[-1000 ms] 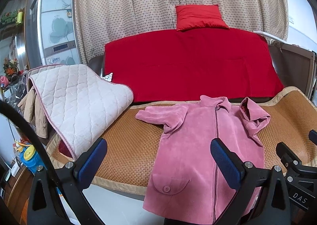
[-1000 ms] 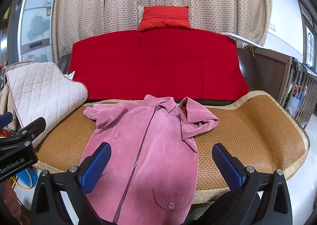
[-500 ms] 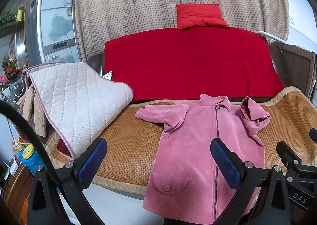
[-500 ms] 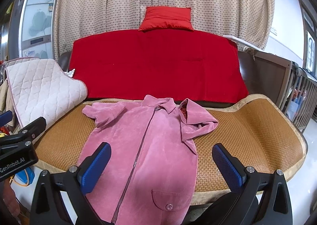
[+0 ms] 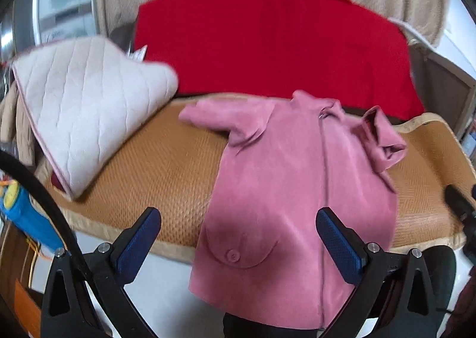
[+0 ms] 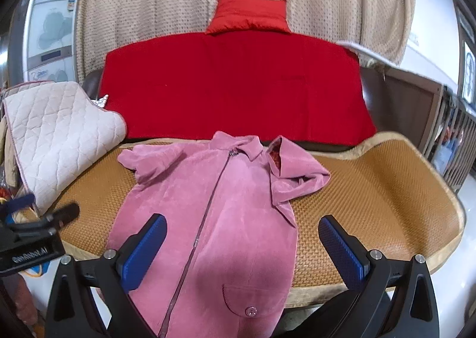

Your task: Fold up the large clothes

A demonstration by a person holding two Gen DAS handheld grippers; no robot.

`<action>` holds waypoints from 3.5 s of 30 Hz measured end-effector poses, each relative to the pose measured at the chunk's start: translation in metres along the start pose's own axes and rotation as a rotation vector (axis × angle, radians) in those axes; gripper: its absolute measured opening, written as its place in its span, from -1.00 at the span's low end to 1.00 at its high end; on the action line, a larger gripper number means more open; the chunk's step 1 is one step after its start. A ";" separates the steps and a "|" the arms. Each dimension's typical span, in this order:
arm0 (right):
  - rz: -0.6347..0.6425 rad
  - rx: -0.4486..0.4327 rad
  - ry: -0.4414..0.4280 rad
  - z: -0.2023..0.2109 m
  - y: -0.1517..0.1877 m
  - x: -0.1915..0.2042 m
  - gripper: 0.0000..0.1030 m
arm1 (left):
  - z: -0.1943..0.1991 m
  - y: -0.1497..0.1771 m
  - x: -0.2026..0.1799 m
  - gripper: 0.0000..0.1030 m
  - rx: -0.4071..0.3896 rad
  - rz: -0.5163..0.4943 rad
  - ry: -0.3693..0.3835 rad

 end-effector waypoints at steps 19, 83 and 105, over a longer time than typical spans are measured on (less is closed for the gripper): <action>-0.043 0.059 0.080 -0.054 -0.004 -0.020 1.00 | -0.011 -0.021 -0.022 1.00 -0.035 -0.050 -0.014; -0.779 0.176 -0.039 -0.285 -0.003 -0.222 0.53 | -0.250 -0.140 -0.318 -0.84 0.190 -0.172 0.523; -0.446 0.114 -0.272 -0.299 -0.034 -0.088 0.53 | -0.186 -0.191 0.021 0.24 0.157 -0.113 0.122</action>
Point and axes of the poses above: each gripper's, at about its wrist camera, not at the fingertips, and z roughly against the way its jaws point, x to its left, y to its underside, the point moved 3 cm from there along -z, roughly the way its jaws point, and after that the axes turned 4 degrees about y, right-handed, at the moved point
